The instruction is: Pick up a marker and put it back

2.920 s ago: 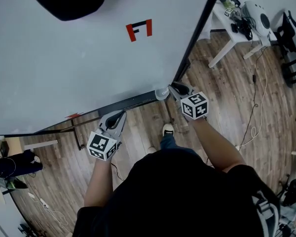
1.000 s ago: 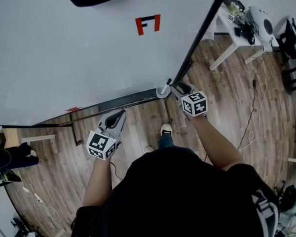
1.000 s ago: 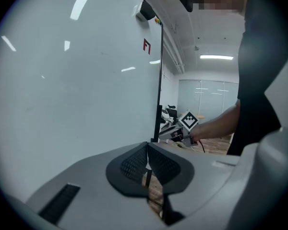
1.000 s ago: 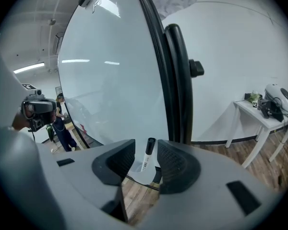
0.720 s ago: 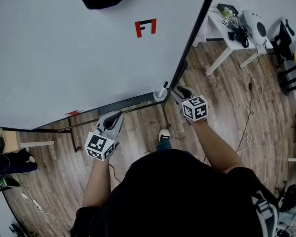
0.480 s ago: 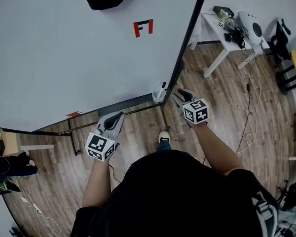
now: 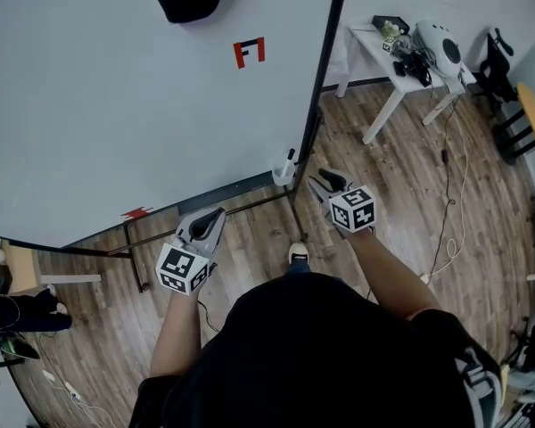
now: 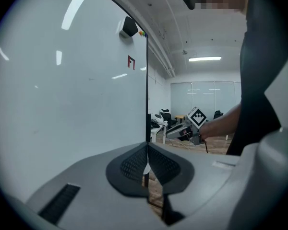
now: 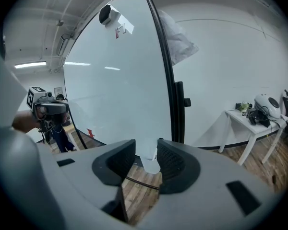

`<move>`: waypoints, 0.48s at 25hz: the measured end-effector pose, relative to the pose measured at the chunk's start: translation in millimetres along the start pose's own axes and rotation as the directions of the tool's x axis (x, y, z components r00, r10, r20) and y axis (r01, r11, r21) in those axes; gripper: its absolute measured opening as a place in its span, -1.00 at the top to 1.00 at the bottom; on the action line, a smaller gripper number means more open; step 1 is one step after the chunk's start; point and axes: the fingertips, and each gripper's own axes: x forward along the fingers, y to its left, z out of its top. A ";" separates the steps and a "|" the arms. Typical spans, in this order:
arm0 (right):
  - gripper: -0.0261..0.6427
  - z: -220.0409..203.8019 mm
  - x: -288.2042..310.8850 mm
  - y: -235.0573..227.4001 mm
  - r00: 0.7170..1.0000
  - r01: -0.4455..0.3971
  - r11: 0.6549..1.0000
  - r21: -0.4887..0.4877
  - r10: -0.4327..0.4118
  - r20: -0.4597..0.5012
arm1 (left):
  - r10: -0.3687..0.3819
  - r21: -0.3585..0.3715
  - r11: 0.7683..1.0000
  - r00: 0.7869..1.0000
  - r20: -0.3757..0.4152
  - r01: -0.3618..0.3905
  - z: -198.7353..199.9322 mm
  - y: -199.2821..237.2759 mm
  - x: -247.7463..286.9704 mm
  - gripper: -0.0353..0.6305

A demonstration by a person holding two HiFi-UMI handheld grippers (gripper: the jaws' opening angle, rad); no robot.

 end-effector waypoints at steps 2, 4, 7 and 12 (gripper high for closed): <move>0.51 -0.9 -5.6 4.0 1.000 0.003 1.000 0.000 -0.003 0.004 | -0.005 0.004 1.000 1.000 0.003 0.005 0.7 -2.5 -2.7 0.86; 0.52 -3.5 -10.3 9.1 1.000 0.006 1.000 0.000 -0.006 0.008 | -0.011 0.008 1.000 1.000 0.005 0.011 -0.1 -5.1 -6.1 0.86; 0.53 -11.1 -14.9 18.0 1.000 0.004 1.000 0.006 -0.004 0.005 | -0.022 0.013 1.000 1.000 0.007 0.022 -3.4 -8.6 -11.2 0.86; 0.56 -21.0 -22.0 30.9 1.000 -0.011 1.000 0.007 0.011 -0.006 | -0.028 0.015 0.999 1.000 0.002 0.028 -6.3 -13.5 -16.4 0.86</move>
